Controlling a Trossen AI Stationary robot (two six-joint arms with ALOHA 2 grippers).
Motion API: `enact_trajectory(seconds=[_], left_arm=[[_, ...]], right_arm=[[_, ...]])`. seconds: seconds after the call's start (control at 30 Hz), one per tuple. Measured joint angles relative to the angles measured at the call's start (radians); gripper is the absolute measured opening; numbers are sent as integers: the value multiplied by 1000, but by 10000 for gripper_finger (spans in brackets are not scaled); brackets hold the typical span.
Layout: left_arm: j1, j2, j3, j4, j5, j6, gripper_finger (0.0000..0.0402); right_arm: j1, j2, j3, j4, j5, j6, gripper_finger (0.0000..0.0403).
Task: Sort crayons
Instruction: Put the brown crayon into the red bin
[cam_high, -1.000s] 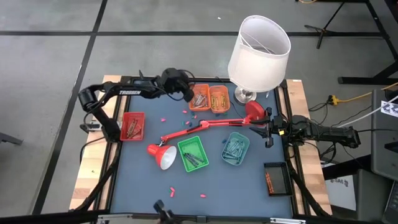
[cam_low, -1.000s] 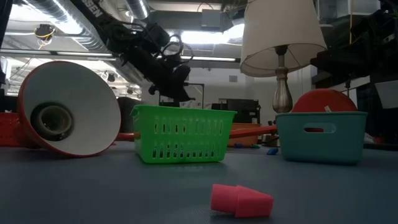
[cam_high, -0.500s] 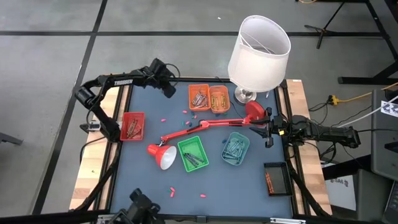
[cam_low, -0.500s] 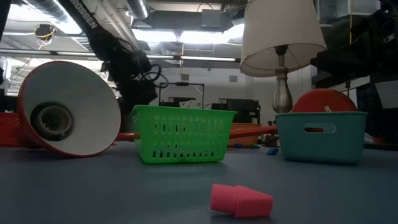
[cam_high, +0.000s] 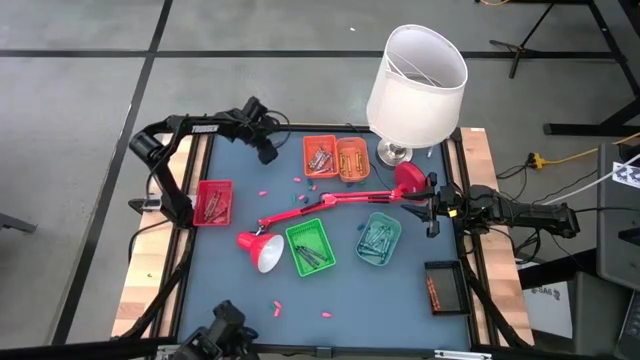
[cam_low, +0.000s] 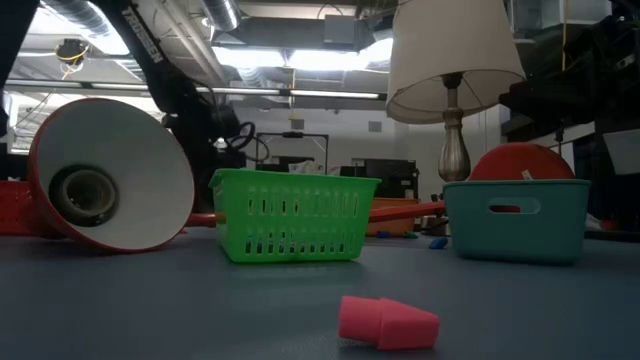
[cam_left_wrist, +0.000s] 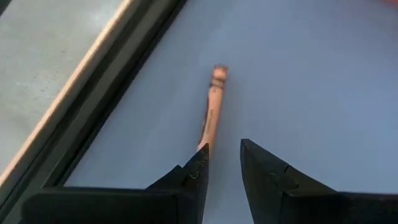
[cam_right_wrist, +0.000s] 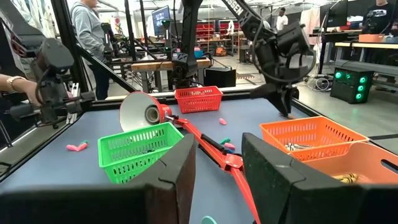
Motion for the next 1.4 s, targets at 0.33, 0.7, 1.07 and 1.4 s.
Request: enact_trajectory(seconds=[0.33, 0.7, 1.07, 1.4], left_arm=[[3, 51, 0, 46, -108, 31, 76], [17, 54, 1, 12, -61, 30, 43], [-5, 53, 2, 3, -74, 2, 7], [-42, -3, -4, -19, -48, -126, 2]], right_arm=[[0, 0, 0, 0, 0, 0, 129], [0, 0, 0, 0, 0, 0, 129], [0, 0, 0, 0, 0, 0, 129], [0, 0, 0, 0, 0, 0, 129]])
